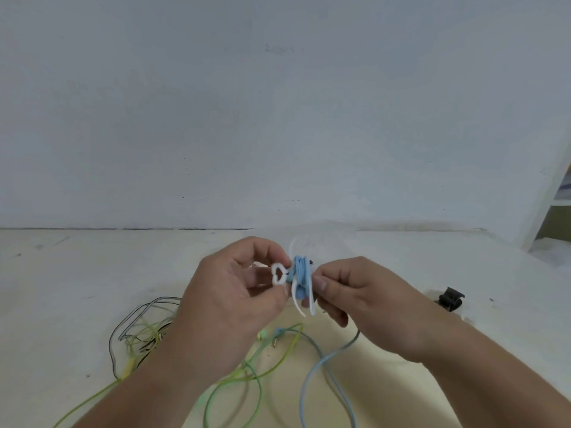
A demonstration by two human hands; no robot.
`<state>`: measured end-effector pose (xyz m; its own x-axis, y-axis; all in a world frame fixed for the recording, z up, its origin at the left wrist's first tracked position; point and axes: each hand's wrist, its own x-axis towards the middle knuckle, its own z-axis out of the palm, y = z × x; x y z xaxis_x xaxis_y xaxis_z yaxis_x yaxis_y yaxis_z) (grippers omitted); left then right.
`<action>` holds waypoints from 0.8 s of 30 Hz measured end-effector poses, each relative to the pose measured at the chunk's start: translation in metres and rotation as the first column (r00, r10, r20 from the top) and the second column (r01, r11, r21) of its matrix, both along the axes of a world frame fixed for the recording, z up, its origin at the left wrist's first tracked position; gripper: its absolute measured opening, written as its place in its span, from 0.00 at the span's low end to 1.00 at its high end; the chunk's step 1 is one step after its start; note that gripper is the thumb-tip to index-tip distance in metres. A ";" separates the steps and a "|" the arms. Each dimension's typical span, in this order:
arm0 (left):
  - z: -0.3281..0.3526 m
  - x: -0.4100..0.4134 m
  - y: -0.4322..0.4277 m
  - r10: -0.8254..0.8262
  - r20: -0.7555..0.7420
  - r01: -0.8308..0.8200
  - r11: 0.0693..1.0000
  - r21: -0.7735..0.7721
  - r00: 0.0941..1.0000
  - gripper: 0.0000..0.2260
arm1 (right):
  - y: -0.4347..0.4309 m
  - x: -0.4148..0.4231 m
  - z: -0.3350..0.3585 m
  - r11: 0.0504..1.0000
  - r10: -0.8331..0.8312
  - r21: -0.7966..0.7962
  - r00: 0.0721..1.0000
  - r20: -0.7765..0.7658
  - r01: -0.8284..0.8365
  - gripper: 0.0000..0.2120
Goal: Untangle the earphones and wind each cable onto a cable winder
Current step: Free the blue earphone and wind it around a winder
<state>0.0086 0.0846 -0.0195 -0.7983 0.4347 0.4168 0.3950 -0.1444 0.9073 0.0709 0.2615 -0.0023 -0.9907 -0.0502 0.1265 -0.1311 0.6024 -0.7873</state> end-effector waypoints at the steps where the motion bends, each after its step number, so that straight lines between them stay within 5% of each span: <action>1: 0.000 -0.001 -0.001 0.035 -0.004 -0.035 0.999 -0.009 0.999 0.10 | -0.001 -0.001 -0.001 1.000 0.016 -0.009 1.000 0.018 -0.016 0.18; 16: 0.002 0.000 -0.002 0.268 -0.118 -0.278 0.957 -0.079 0.956 0.15 | -0.011 0.000 -0.005 0.979 0.203 -0.036 0.976 0.081 -0.200 0.17; 24: -0.003 -0.005 -0.003 0.249 -0.547 -0.446 0.856 -0.262 0.799 0.16 | -0.005 0.006 0.003 0.990 0.141 0.028 0.988 -0.063 -0.140 0.12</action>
